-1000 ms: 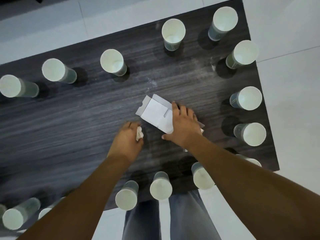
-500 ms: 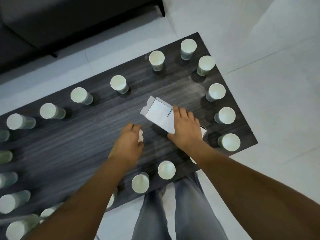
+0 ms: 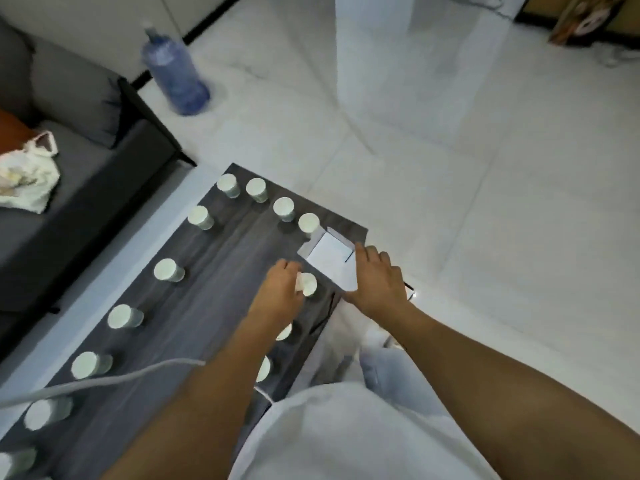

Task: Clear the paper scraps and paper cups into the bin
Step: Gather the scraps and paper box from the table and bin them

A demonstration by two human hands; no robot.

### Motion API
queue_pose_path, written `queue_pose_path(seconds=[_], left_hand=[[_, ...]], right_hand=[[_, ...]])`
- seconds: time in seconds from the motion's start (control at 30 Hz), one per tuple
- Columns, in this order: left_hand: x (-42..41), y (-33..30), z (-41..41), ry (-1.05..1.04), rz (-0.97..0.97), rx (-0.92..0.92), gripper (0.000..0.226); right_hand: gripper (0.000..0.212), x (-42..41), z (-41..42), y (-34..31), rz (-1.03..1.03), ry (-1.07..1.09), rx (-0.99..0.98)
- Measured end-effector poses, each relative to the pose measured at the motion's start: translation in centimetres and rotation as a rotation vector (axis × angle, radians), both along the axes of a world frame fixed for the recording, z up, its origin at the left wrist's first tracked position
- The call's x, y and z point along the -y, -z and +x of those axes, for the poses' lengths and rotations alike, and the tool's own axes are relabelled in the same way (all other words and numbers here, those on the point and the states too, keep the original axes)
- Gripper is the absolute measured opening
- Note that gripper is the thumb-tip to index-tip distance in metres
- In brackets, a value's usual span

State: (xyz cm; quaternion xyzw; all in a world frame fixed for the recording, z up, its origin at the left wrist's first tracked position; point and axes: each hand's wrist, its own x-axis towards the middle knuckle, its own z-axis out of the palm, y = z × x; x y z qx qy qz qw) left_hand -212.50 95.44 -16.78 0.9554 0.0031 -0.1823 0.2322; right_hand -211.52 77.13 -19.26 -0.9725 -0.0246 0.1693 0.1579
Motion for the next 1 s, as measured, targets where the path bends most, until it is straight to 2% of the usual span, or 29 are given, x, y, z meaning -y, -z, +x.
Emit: queue_pose_path(seconds=[0.3,0.53,0.63,1.0], left_hand=[[24.7,0.8,3.0,0.293,0.005,-0.012,0.038],[46.0,1.5,2.6,0.525,-0.002,-0.071,0.030],[52.6,1.0,3.5,0.567,-0.038,-0.085,0.023],[73.6,0.9,11.3,0.877,-0.038,-0.073,0.027]], right_hand=[[0.083,24.1,-4.7,-0.2,-0.008,0.332,-0.113],[0.080,43.0,-7.3,-0.2,-0.060,0.538,-0.162],[0.080,49.2,-7.8,-0.4,-0.049,0.633,-0.180],[0.090,68.0,-5.3,-0.8,-0.026,0.970,-0.182]])
